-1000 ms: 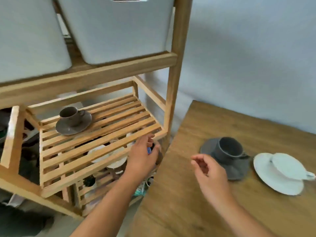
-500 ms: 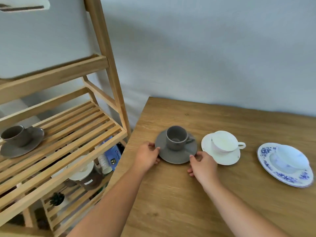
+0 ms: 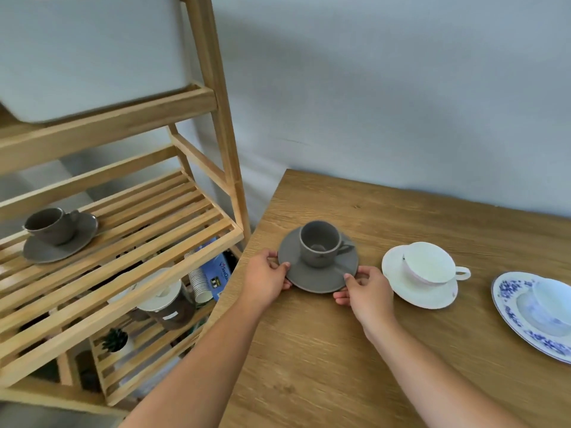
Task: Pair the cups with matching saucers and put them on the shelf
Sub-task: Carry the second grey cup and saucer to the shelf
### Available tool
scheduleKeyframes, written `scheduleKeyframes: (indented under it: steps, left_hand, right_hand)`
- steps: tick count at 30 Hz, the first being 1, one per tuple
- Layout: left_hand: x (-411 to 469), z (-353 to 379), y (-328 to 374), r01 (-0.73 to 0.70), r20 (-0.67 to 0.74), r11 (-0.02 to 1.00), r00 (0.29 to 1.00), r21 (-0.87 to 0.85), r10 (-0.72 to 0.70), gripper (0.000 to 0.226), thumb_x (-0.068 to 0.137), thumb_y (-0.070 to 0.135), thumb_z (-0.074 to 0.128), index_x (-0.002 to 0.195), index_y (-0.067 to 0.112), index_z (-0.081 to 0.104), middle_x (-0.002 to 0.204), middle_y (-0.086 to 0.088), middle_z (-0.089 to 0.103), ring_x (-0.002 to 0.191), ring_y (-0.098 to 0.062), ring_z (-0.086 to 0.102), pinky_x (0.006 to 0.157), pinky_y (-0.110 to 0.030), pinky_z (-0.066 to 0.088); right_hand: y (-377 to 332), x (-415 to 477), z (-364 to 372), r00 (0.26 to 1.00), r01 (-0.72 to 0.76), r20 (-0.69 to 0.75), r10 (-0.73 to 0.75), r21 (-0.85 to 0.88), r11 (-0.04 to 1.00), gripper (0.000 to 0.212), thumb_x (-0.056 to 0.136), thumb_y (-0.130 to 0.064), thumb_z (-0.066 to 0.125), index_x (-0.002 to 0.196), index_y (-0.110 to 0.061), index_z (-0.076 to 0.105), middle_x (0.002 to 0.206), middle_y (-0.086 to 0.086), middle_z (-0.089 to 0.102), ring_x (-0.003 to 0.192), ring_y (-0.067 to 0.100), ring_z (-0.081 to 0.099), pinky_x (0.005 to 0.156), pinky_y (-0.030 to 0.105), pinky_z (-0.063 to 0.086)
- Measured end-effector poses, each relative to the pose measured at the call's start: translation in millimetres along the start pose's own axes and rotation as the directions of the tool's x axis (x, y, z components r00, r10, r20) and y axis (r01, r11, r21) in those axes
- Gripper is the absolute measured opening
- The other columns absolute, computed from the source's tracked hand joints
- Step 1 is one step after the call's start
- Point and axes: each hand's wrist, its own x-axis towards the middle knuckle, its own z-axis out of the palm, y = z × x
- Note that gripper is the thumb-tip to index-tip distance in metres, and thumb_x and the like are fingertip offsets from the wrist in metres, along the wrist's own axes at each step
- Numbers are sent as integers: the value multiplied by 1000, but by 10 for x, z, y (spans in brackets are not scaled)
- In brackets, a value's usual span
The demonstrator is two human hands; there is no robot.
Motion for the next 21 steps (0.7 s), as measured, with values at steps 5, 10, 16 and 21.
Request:
scheduleKeyframes:
  steps: [5,10,16,21]
  left_hand:
    - [-58,-405,-127,21,-100,997,995,-71,-28,20,90,14,62,110,12,58,82,-10,71,57,-15,67,70,-34,61]
    - [-68,-944,-321,41,-235,994,970,-101,-64,21,91,15,61,111,13,57,77,-9,71,60,-16,68,74,-39,61]
    - [37,-1634,-541,79,-366,989,923,-121,-118,20,92,13,59,112,13,55,82,-11,71,60,-15,68,69,-33,61]
    - [323,-2079,-776,122,-446,978,875,-170,-187,21,92,12,59,112,10,56,80,-11,71,59,-15,68,77,-39,61]
  right_hand:
    - [-150,-73,318,992,70,106,-68,-13,997,11,92,-11,54,100,-16,49,63,7,68,54,21,68,69,44,59]
    - [-193,-80,907,966,100,239,-98,4,995,11,93,-9,53,101,-13,47,59,8,66,44,16,63,59,40,57]
    - [-358,-129,1725,904,135,411,-114,-22,991,10,94,-10,50,103,-11,46,60,9,65,41,13,60,47,25,53]
    - [-508,-55,2398,869,176,485,-99,-116,977,12,93,-10,52,105,-10,47,62,10,66,49,20,63,56,32,57]
